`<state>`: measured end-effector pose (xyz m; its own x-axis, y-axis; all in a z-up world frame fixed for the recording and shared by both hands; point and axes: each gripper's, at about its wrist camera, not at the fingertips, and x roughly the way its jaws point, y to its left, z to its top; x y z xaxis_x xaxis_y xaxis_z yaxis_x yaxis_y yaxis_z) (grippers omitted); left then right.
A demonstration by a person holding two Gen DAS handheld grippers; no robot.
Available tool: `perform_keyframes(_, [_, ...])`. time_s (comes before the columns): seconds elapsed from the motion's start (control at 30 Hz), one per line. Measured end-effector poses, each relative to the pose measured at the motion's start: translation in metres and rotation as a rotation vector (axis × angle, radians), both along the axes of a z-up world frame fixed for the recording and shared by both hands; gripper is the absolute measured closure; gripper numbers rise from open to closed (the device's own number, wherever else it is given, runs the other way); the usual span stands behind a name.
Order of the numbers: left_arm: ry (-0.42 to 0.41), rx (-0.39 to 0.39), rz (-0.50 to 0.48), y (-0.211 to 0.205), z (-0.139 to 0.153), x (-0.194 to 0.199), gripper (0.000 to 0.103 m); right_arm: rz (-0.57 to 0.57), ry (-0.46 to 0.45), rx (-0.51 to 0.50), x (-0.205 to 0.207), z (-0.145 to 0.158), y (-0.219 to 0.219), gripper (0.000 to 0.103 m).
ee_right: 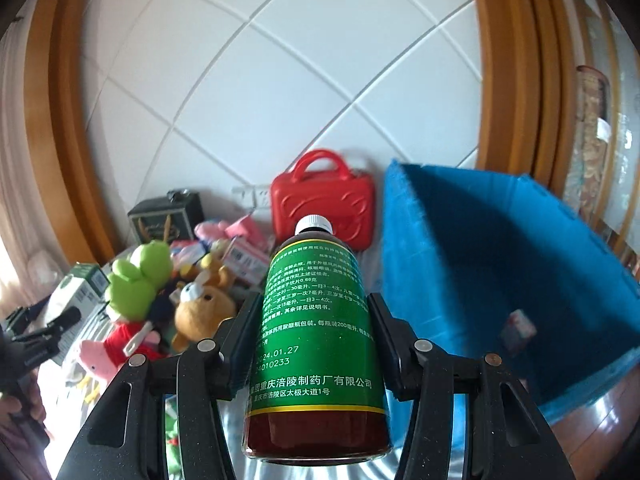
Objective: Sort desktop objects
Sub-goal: 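Carry the patch box and bottle over the blue crate and lower them inside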
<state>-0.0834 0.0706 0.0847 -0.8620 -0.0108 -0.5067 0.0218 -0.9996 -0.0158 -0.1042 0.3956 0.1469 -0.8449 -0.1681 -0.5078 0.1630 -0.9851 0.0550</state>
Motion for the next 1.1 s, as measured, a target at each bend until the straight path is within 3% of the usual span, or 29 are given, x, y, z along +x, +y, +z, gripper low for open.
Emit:
perform_keyframes(0.2, [0.063,-0.015,-0.104,0.14,0.027,-0.036,0.027,-0.027,0.052,0.021,-0.015,0.031,0.106,0.052])
perform_keyframes(0.4, [0.037,-0.002,-0.195,0.294,0.074,-0.093,0.027,-0.041,0.029,0.073,-0.071,0.06,0.225,0.052])
perform_keyframes(0.6, [-0.133,0.061,-0.247,0.403,0.099,-0.171,0.027,-0.018,-0.095,0.142,-0.158,0.049,0.288,0.052])
perform_keyframes(0.7, [-0.267,0.041,-0.218,0.443,0.077,-0.218,0.027,-0.018,-0.212,0.168,-0.202,0.016,0.304,0.052])
perform_keyframes(0.83, [-0.468,-0.057,-0.182,0.483,0.014,-0.269,0.027,-0.015,-0.437,0.185,-0.246,-0.056,0.319,0.052])
perform_keyframes(0.97, [-0.694,-0.112,-0.187,0.495,-0.061,-0.288,0.027,0.034,-0.687,0.23,-0.261,-0.135,0.325,0.052])
perform_keyframes(1.03, [-0.791,-0.109,-0.184,0.497,-0.091,-0.29,0.027,0.067,-0.821,0.215,-0.263,-0.169,0.325,0.052])
perform_keyframes(1.1, [-0.872,-0.12,-0.188,0.502,-0.113,-0.287,0.027,0.069,-0.944,0.263,-0.262,-0.201,0.323,0.052])
